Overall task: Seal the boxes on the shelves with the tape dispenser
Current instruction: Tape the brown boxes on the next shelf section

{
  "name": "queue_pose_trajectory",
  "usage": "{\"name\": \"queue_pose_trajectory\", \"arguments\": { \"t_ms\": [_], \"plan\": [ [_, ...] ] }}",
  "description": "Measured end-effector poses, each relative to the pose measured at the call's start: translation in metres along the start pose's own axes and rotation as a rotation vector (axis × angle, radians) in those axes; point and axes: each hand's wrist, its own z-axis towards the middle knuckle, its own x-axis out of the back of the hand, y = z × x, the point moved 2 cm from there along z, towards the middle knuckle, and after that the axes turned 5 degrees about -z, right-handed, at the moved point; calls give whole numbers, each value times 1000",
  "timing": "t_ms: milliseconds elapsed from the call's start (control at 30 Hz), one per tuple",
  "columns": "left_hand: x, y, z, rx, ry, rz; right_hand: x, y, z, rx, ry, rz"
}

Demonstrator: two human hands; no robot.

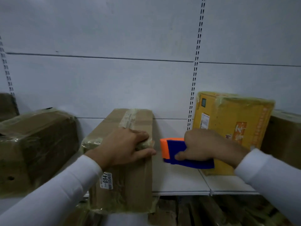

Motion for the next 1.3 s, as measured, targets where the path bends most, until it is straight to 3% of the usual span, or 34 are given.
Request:
{"name": "queue_pose_trajectory", "arguments": {
  "t_ms": [67, 367, 500, 600, 733, 933, 1067, 1200, 1300],
  "plan": [
    [3, -3, -5, -5, 23, -26, -15, 3, 0, -74, 31, -104],
    [-20, 30, 18, 352, 55, 111, -20, 9, -4, -102, 198, 333],
    [-5, 18, 2, 230, 11, 88, -12, 22, -17, -30, 177, 526],
    [16, -11, -28, 87, -56, -64, -9, 41, -31, 67, 160, 758],
    [36, -46, -72, 21, -56, -218, -3, 59, -43, 121, 155, 917],
    [35, -72, -80, -35, -69, -179, 0, 49, -39, 162, 104, 833],
    [25, -96, -77, 185, 99, -78, -5, 43, -44, 168, 70, 799],
    [11, -94, -61, 428, 113, 131, -11, 49, -53, 124, 60, 780],
    [-2, -54, -32, 366, 217, 104, -15, 56, -57, 70, 64, 792]
  ]
}}
